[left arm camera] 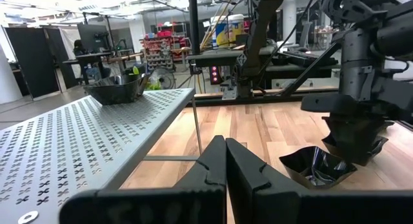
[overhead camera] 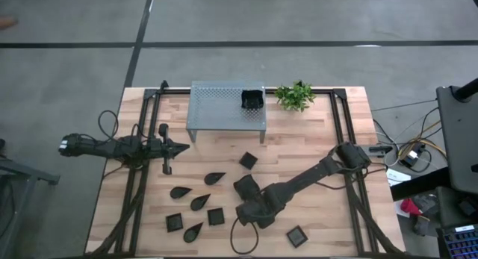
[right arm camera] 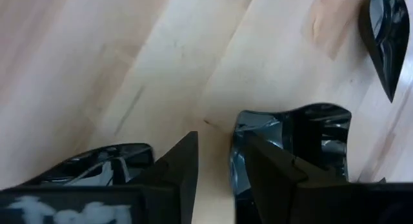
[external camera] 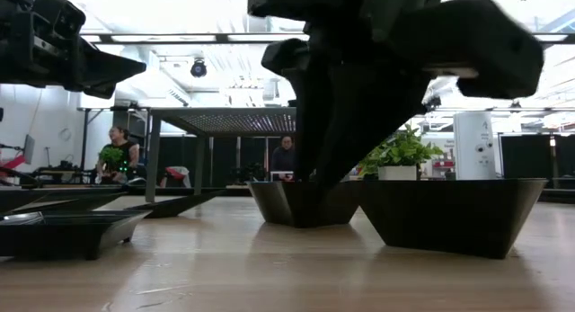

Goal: Pick & Place Mini shaped plates
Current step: Stack the black distorted square plate on top of the black distorted square plates on the shelf

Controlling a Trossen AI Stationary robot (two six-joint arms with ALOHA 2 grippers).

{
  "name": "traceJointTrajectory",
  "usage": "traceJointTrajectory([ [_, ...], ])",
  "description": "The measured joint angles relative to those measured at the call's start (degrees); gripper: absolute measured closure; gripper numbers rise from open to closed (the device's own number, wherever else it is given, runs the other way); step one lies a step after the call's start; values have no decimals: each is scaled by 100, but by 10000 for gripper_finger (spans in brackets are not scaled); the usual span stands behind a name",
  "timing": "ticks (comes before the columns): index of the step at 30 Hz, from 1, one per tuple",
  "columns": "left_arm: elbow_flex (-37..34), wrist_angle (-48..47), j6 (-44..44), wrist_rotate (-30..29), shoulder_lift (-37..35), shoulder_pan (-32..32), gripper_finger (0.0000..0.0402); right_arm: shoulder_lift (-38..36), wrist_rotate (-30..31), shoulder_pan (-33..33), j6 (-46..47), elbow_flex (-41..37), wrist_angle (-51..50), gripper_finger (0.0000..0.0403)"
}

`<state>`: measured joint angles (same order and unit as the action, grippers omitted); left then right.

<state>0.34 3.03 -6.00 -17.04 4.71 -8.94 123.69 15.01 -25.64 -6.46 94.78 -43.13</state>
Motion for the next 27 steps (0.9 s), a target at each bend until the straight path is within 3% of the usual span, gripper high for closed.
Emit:
traceJointTrajectory([
  [9, 0, 0, 0, 0, -2, -1, 401, -7, 2, 106, 55, -223, 64, 314],
  [17, 0, 0, 0, 0, -2, 1, 401, -7, 154, 106, 22, -50, -120, 389],
  [24, 0, 0, 0, 2, -2, 0, 401, -61, 597, 104, 18, 550, -886, 394],
  [27, 0, -1, 0, 2, -2, 1, 401, -154, 418, 109, 31, 729, -926, 394],
])
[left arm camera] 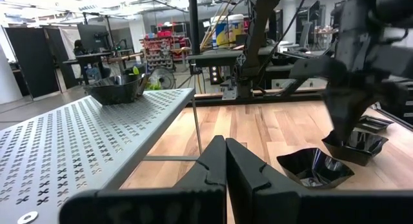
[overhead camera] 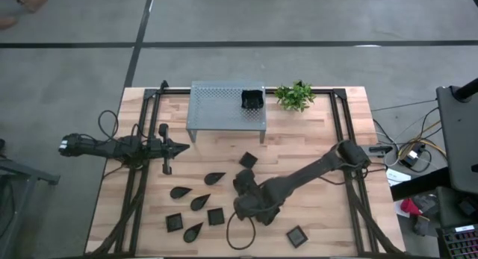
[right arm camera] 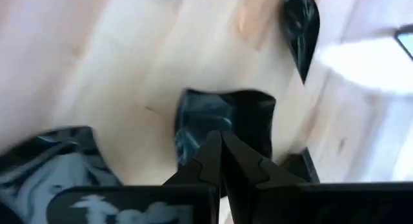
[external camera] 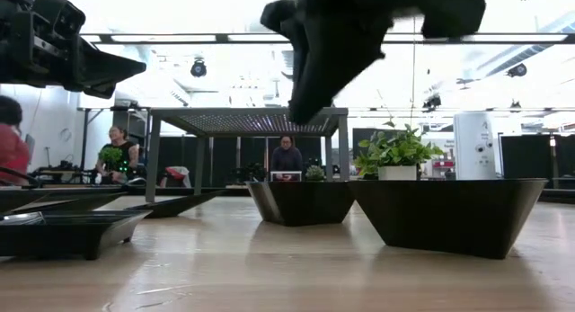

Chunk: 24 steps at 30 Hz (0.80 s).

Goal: Pick & Place Mini shaped plates
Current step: Stack the black distorted square plate on top of the black distorted square plates on the shelf

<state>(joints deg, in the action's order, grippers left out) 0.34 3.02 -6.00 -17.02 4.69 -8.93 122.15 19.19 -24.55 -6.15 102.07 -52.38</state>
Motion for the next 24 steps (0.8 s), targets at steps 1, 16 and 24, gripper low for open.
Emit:
traceJointTrajectory([
  [1, 0, 1, 0, -2, 0, -1, 401, -18, -152, 2, 9, 12, 31, 394],
  [16, 0, 1, 0, 1, 4, 0, 401, 199, -276, 7, 166, -245, 250, 297],
  [24, 0, -2, 0, -2, 4, 0, 401, 199, -327, 11, 152, -556, 577, 252],
])
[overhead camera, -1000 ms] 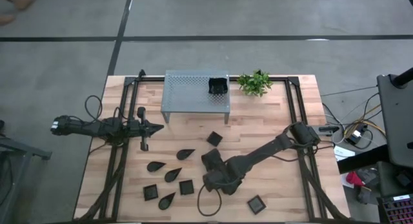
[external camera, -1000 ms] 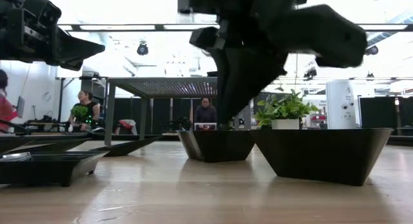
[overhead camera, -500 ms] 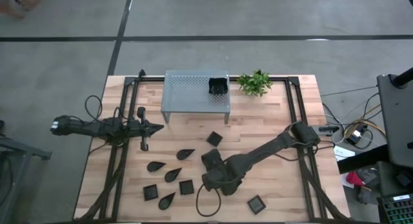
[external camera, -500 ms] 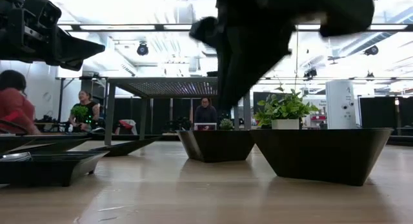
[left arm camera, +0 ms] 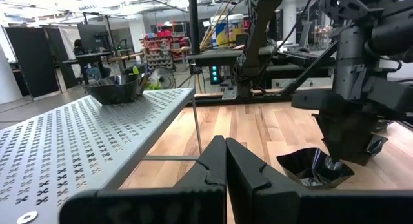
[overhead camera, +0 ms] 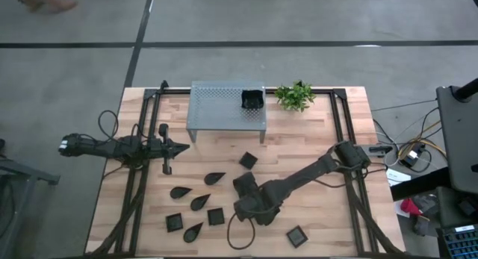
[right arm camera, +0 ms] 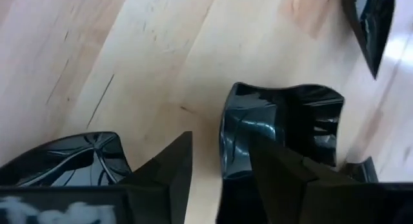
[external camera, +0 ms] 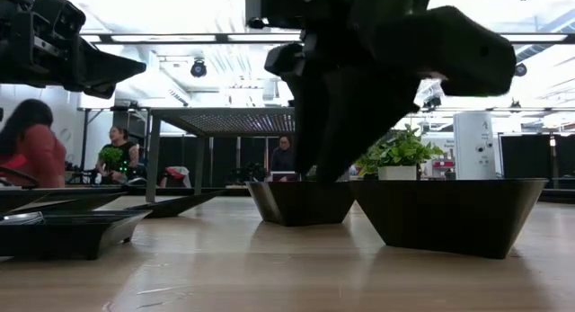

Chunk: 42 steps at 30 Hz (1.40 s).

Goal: Pick & Place Mini shaped plates
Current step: Stack the black distorted square plate on top of the black distorted square plates on the shelf

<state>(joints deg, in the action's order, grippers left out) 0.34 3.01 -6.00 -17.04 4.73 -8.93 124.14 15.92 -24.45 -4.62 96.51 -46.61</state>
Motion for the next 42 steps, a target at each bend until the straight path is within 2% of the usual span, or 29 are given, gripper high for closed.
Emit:
traceJointTrajectory([
  [6, 0, 2, 0, 2, 0, 0, 401, 0, 54, 27, 0, -195, 125, 251],
  [12, 0, 0, 0, 2, 0, -2, 401, 0, 29, 82, 1, -362, 314, 280],
  [16, 0, 1, 0, 1, 0, -1, 401, 2, 29, 101, 32, -416, 326, 311],
  [22, 0, 2, 2, 2, 0, -2, 401, -2, 65, 98, 18, -416, 324, 387],
  [26, 0, 2, 0, 1, 0, -1, 401, -71, 352, 98, -7, -416, 295, 393],
  [34, 0, 2, 0, 2, 0, -1, 401, -325, 547, 80, -73, -152, 147, 394],
  [42, 0, 0, 0, 0, 7, -2, 401, -481, 1243, 74, -279, 439, -746, 394],
])
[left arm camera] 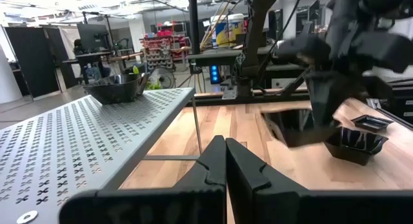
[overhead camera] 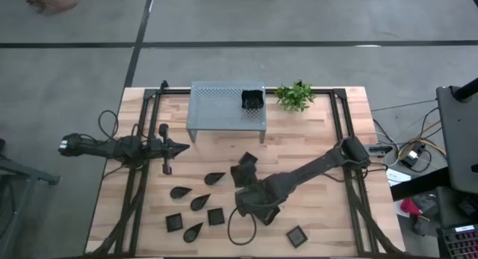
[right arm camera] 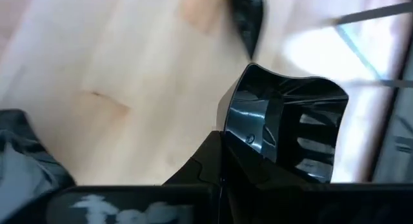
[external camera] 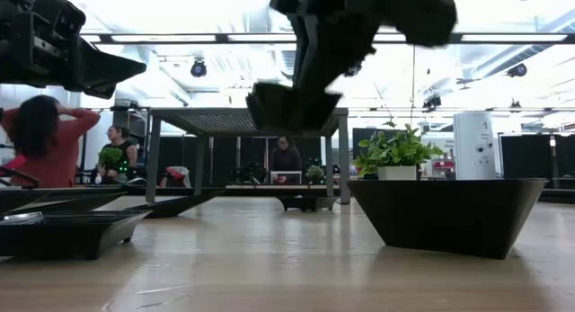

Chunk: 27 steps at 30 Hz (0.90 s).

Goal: Pick & Place Mini shaped plates
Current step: Stack the black distorted square plate on top of the black distorted square plates on the shelf

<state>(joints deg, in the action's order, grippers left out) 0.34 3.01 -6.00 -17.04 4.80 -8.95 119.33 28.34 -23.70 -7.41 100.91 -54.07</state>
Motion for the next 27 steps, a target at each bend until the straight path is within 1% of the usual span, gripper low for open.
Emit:
traceJointTrajectory([
  [8, 0, 0, 0, 0, 13, 2, 401, -461, 776, 139, -235, 500, -858, 394],
  [12, 0, 1, 0, 0, 15, 2, 401, -853, 793, 470, -501, 654, -910, 394],
  [16, 0, 0, 2, 0, 19, 0, 401, -1305, 792, 988, -684, 675, -895, 394],
  [21, 0, 1, 0, 2, 22, 0, 401, -1645, 715, 1811, -909, 675, -852, 394],
  [27, 0, 0, 0, 2, 22, 0, 401, -1632, -29, 2690, -1362, 668, -406, 394],
])
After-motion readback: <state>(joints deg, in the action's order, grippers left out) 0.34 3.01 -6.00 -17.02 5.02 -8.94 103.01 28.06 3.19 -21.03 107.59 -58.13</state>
